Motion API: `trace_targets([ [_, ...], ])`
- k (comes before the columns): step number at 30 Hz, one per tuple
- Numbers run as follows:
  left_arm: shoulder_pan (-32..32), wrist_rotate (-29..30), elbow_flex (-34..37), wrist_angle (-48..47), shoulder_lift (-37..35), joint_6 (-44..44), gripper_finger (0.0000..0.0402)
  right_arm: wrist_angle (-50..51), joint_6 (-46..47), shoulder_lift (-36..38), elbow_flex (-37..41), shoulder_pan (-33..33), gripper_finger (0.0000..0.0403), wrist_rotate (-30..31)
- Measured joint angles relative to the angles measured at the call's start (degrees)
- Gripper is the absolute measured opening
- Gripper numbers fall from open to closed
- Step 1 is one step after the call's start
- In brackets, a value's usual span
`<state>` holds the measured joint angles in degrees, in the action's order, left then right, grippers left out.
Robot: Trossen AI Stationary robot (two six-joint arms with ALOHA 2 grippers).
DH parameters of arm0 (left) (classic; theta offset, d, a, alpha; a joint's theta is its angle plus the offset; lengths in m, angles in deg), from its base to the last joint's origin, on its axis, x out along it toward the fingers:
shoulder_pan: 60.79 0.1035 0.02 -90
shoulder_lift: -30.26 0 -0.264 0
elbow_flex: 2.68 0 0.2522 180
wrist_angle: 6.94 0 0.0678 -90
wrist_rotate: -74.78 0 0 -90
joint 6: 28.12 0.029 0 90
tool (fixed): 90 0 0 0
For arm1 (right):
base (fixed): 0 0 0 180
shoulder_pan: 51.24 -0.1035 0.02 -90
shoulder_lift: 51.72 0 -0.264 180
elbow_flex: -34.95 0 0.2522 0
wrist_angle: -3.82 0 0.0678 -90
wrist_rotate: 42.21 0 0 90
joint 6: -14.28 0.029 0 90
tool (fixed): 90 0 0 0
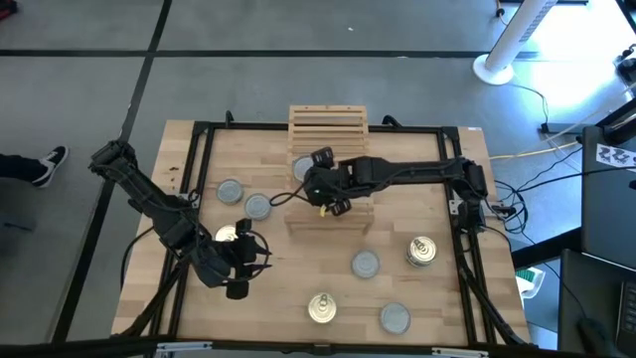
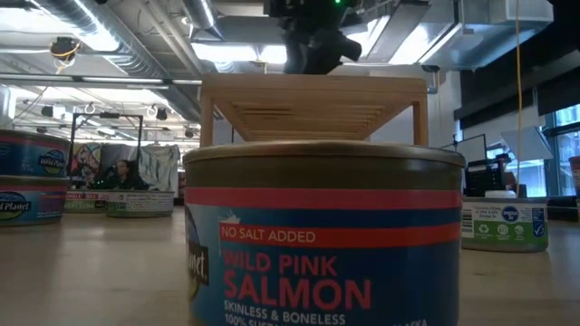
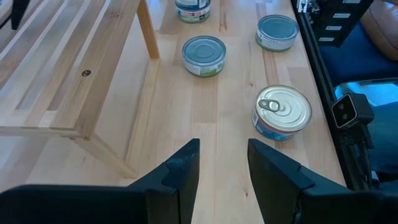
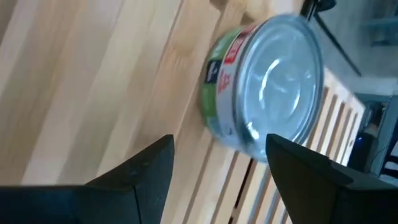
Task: Stack canned seafood by type on shelf
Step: Put the green tuna can on the shelf, then put the blue tuna can on the shelf
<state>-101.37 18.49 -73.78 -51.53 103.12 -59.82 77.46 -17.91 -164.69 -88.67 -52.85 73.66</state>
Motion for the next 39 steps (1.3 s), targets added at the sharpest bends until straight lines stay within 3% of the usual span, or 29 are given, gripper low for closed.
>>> trace_targets([
  [8, 0.00, 0.00, 0.00, 0.07, 0.00, -0.55, 0.0130, 2.10, 1.24, 2.56, 0.00, -3.62, 0.0253, 3.21],
  [15, 0.00, 0.00, 0.00, 0.04, 0.00, -1.49, 0.0130, 3.68, 8.05, 7.41, 0.00, -8.38, 0.0253, 4.54],
  [27, 0.00, 0.00, 0.00, 1.06, 0.41, -1.55, 0.0130, 14.60, 25.40, 9.85, 0.62, -17.97, 0.0253, -1.03],
  [32, 0.00, -0.01, 0.00, 6.63, 3.31, 1.74, 0.0130, 15.42, 31.15, 9.73, 3.02, -22.93, 0.0253, -0.34],
  [39, 0.00, -0.56, 0.00, 20.87, 9.08, 13.64, 0.0130, 14.81, 40.45, 9.75, 6.17, -29.22, 0.0253, 2.06],
])
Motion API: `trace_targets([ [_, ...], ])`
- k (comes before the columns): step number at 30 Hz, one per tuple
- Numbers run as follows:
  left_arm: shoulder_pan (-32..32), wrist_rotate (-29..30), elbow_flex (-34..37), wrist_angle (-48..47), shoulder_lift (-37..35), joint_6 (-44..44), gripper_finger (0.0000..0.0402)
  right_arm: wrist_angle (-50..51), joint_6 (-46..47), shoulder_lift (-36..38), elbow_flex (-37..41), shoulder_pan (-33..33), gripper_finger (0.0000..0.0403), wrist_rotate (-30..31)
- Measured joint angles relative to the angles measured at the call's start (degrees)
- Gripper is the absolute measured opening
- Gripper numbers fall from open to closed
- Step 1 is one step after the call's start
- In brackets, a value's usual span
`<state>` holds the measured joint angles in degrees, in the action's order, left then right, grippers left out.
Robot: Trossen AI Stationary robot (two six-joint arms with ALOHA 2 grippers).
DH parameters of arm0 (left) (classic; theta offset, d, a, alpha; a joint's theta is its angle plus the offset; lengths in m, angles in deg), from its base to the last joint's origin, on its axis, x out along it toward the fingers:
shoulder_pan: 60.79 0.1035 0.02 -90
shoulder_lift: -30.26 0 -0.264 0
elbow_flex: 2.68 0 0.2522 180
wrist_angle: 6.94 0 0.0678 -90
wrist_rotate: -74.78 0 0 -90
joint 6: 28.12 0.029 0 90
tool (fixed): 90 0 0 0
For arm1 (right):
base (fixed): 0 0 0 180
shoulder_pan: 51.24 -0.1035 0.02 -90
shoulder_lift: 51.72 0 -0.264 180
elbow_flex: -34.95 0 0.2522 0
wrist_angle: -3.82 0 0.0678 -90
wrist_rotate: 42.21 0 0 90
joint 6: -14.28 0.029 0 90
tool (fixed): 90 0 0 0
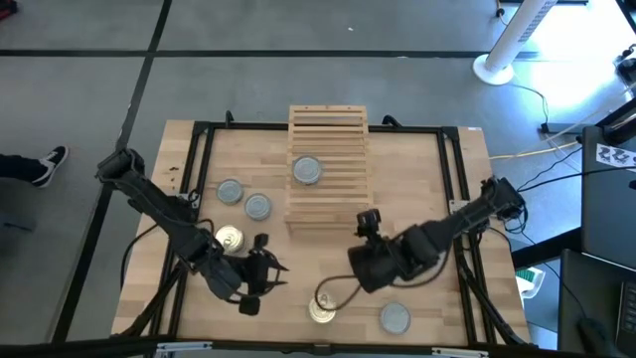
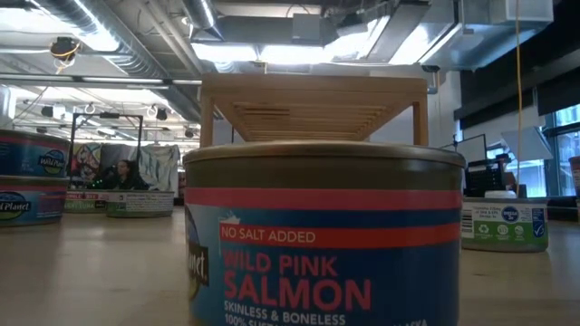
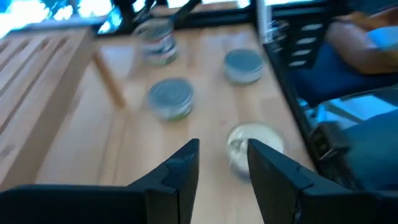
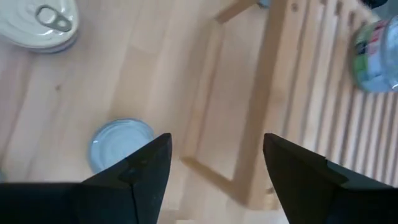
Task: Stack canned seafood by type on shelf
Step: Put the blue tuna can on the shelf
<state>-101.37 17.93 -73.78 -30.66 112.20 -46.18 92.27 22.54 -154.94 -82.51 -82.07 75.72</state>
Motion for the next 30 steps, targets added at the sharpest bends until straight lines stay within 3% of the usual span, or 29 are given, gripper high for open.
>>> trace_targets([
  [7, 0.00, -6.83, 0.00, 15.34, 6.31, 9.42, 0.0130, -6.28, 8.38, 0.00, 6.57, -4.74, 0.0253, -0.32],
  [14, 0.00, -11.64, 0.00, 23.71, 13.72, 12.30, 0.0130, -22.11, 9.79, -0.02, 12.50, -8.02, 0.0253, -6.33],
  [18, 0.00, -14.32, 0.00, 27.26, 17.19, 12.95, 0.0130, -29.52, 9.54, -0.02, 14.61, -9.00, 0.0253, -10.35],
  [30, 0.00, -15.27, -2.13, 28.58, 25.28, 20.51, 0.0130, -41.20, 6.45, -0.04, 23.18, -9.33, 0.0253, -11.08],
])
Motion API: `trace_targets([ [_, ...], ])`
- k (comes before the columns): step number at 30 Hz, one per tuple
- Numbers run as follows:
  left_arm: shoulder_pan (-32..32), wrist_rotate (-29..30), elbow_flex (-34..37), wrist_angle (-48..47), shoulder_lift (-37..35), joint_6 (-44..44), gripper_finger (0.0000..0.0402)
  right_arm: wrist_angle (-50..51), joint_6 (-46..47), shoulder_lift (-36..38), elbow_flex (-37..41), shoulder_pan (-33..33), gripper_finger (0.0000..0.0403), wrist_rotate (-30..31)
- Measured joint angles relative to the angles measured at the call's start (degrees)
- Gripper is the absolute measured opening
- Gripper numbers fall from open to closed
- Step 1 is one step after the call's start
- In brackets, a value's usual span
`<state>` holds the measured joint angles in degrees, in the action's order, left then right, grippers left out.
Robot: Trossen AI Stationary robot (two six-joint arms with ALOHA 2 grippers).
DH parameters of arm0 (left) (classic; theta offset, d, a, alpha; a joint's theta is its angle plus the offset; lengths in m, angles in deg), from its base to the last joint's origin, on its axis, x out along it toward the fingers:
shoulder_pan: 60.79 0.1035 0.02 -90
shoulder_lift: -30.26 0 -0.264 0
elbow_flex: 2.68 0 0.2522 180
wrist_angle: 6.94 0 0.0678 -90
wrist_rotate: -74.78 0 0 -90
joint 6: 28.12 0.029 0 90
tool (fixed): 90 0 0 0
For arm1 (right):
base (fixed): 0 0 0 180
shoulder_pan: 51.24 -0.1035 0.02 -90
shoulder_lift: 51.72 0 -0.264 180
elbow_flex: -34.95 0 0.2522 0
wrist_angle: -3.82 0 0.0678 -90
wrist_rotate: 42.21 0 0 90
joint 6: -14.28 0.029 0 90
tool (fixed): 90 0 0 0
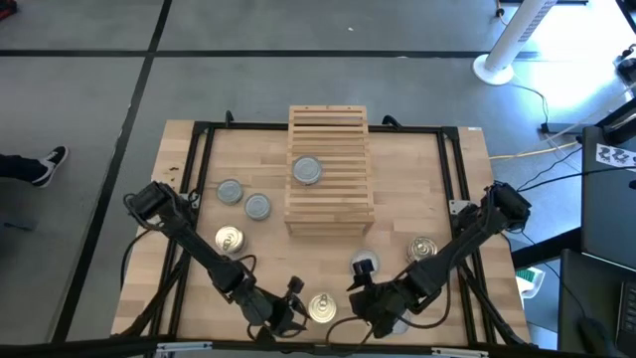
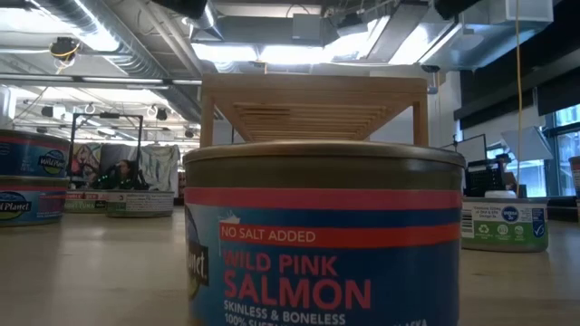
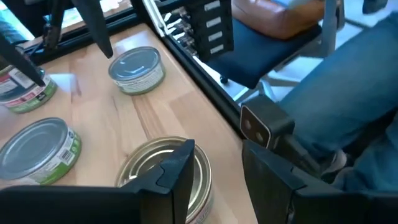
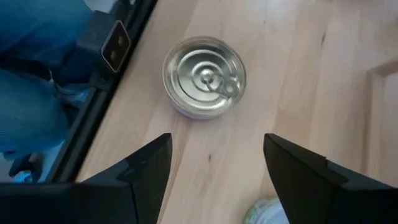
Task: Stack canned seafood by type on shelf
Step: Put the blue tuna can on the shelf
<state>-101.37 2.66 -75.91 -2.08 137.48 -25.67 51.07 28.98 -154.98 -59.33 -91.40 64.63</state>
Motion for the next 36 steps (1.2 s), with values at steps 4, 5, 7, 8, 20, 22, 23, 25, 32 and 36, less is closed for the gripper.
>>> trace_targets([
  [4, 0.00, -0.01, -0.39, -0.04, 1.94, 1.74, 0.0130, -5.88, -3.13, -0.01, 3.52, 0.00, 0.0253, 0.01],
  [5, 0.00, -0.01, -0.39, -0.11, 2.31, 1.84, 0.0130, -7.08, -4.02, -0.04, 3.96, 0.00, 0.0253, 0.00],
  [7, 0.03, 0.00, -0.39, 0.10, 3.12, 1.92, 0.0130, -9.32, -6.17, -0.04, 4.63, -0.02, 0.0253, 0.02],
  [8, 0.07, -0.01, -0.39, 0.02, 3.43, 1.92, 0.0130, -10.33, -7.07, -0.07, 5.06, -0.01, 0.0253, 0.04],
  [20, 0.67, 1.91, -0.34, 0.12, 7.24, 2.20, 0.0130, -12.96, -13.75, -8.06, 5.54, -0.39, 0.0253, 2.67],
  [22, 0.70, 2.37, -0.34, 0.27, 7.19, 2.56, 0.0130, -12.84, -13.74, -8.98, 5.54, -0.56, 0.0253, 3.92],
  [23, 0.69, 2.47, -0.34, 0.25, 7.18, 2.64, 0.0130, -12.82, -13.74, -9.29, 5.54, -0.76, 0.0253, 4.03],
  [25, 0.70, 2.50, -0.34, -0.24, 7.15, 2.61, 0.0130, -12.93, -13.74, -9.85, 5.54, -0.72, 0.0253, 4.09],
  [32, 0.71, 3.03, -0.33, -0.45, 7.13, 5.00, 0.0102, -13.04, -13.63, -10.32, 5.52, -0.70, 0.0253, 4.44],
  [36, 0.94, 3.51, -0.34, -0.27, 7.90, 5.19, 0.0079, -14.00, -13.58, -10.32, 5.52, -0.70, 0.0253, 5.03],
])
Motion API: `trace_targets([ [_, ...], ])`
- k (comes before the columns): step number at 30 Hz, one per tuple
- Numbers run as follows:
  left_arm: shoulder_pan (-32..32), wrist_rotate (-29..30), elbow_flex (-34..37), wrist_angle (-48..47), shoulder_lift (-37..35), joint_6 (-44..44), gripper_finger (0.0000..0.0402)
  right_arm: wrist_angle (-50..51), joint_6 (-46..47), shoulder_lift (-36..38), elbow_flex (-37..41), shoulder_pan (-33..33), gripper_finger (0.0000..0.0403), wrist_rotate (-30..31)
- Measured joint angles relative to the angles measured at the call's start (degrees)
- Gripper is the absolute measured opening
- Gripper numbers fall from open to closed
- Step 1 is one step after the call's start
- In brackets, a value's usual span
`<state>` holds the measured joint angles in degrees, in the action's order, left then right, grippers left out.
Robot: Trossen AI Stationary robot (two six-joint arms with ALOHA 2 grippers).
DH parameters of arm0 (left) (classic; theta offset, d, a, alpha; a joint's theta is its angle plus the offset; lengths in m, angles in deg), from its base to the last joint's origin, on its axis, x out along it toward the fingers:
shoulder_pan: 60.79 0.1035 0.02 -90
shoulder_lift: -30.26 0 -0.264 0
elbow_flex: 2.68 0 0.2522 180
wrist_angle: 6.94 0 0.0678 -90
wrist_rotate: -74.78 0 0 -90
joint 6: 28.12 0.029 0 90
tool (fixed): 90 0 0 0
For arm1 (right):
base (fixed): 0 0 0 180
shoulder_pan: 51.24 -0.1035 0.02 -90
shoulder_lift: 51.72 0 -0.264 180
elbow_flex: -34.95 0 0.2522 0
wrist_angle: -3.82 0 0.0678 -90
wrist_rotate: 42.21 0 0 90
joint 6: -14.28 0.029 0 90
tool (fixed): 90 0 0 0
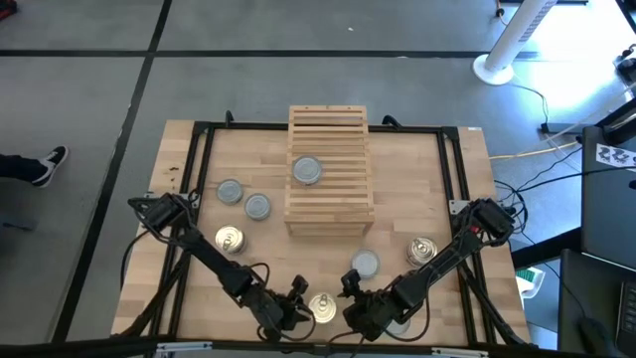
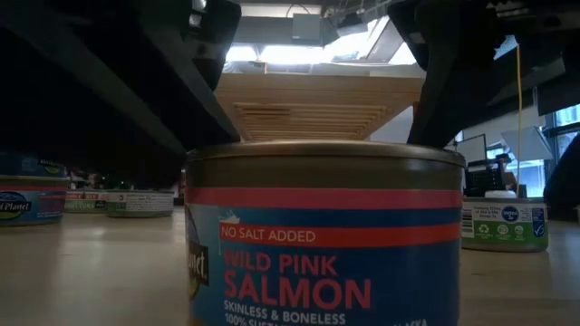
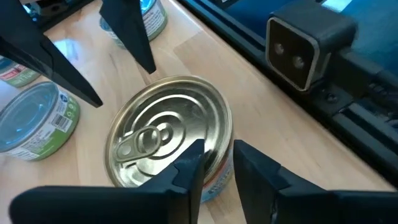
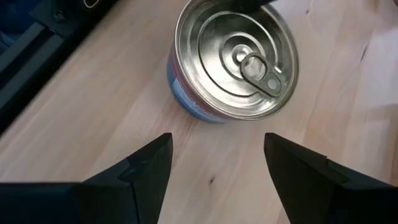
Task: Stack canned seafood by type on shelf
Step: Put the blue tuna can on the shelf
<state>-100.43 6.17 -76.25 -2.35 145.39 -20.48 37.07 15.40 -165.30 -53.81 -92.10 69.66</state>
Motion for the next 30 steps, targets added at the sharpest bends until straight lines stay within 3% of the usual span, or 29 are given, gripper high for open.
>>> trace_targets([
  [12, 0.02, 0.24, -0.15, -1.01, 0.62, 6.32, 0.0070, -0.11, -0.13, 0.00, 0.00, 0.11, 0.0253, 1.14],
  [18, 0.02, 0.95, -0.17, -2.23, 0.64, 10.42, 0.0042, -0.11, -0.15, 0.00, 0.00, 0.11, 0.0253, 1.22],
  [30, 0.17, 4.67, -0.02, -2.39, 0.34, 9.84, 0.0004, -0.12, -1.50, 0.04, 0.00, 0.13, 0.0253, 2.14],
])
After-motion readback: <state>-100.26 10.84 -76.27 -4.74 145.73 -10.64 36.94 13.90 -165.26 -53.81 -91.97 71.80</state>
